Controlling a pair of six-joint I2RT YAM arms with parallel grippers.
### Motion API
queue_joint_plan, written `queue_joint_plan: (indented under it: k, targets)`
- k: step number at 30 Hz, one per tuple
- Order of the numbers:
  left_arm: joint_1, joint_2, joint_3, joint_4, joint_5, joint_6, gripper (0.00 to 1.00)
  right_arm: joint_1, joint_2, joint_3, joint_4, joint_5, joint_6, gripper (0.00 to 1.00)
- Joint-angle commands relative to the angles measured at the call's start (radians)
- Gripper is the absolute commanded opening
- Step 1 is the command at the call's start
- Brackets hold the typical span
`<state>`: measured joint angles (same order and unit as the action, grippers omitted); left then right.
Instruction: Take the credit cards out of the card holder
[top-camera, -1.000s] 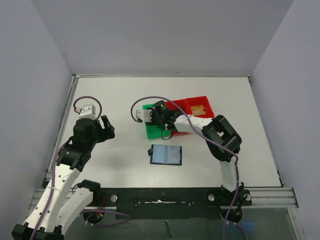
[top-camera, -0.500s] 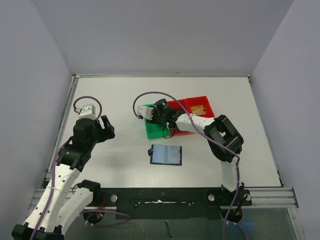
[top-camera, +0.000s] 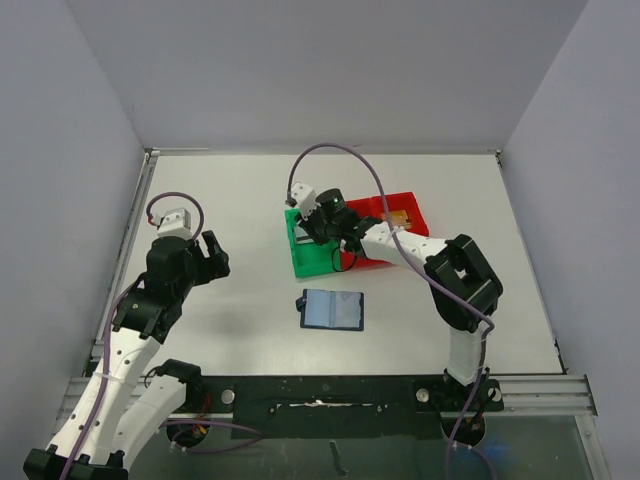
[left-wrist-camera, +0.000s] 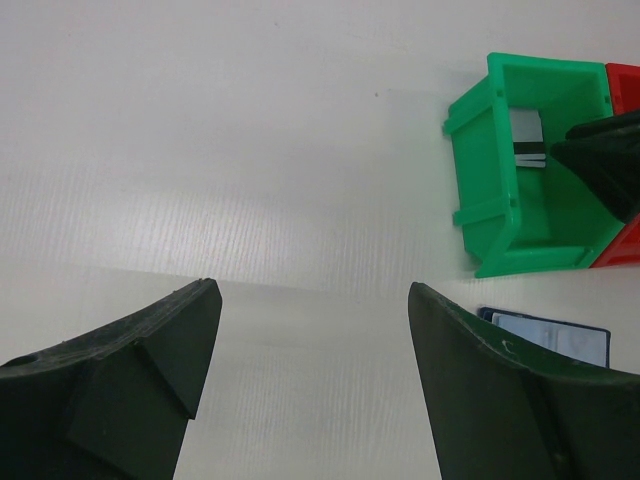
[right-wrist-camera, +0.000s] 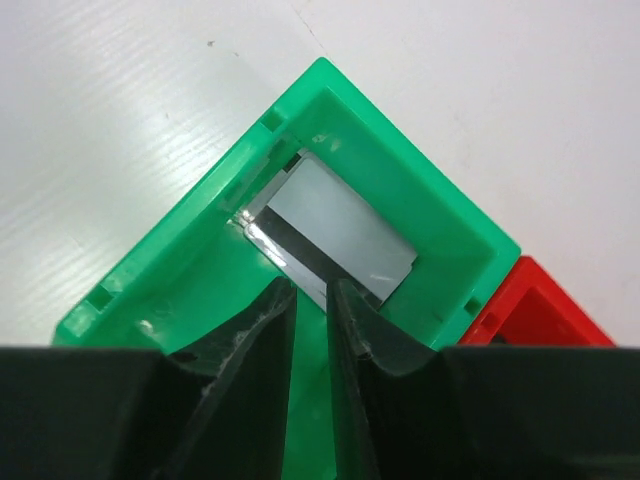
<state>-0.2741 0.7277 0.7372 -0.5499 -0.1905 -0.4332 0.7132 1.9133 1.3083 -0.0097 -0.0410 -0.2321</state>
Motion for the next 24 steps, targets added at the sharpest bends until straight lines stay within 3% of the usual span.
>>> queue_joint_plan:
  k: [1, 3, 5, 16, 24]
  targets:
    - [0.004, -0.012, 0.013, 0.043, 0.003, 0.002, 0.76, 0.013, -0.023, 0.100, -0.114, 0.050, 0.345, 0.19]
    - [0.004, -0.013, 0.013, 0.041, 0.003, 0.002, 0.76, 0.007, 0.019, 0.167, -0.226, 0.045, 0.427, 0.12]
    - [0.006, -0.012, 0.012, 0.041, 0.002, 0.002, 0.76, 0.008, 0.028, 0.149, -0.220, 0.059, 0.469, 0.06]
    - [0.007, -0.007, 0.013, 0.041, 0.005, 0.002, 0.76, 0.016, 0.098, 0.165, -0.229, 0.096, 0.615, 0.07]
    - [0.010, -0.004, 0.012, 0.042, 0.016, 0.004, 0.76, 0.025, 0.167, 0.228, -0.266, 0.152, 0.623, 0.10]
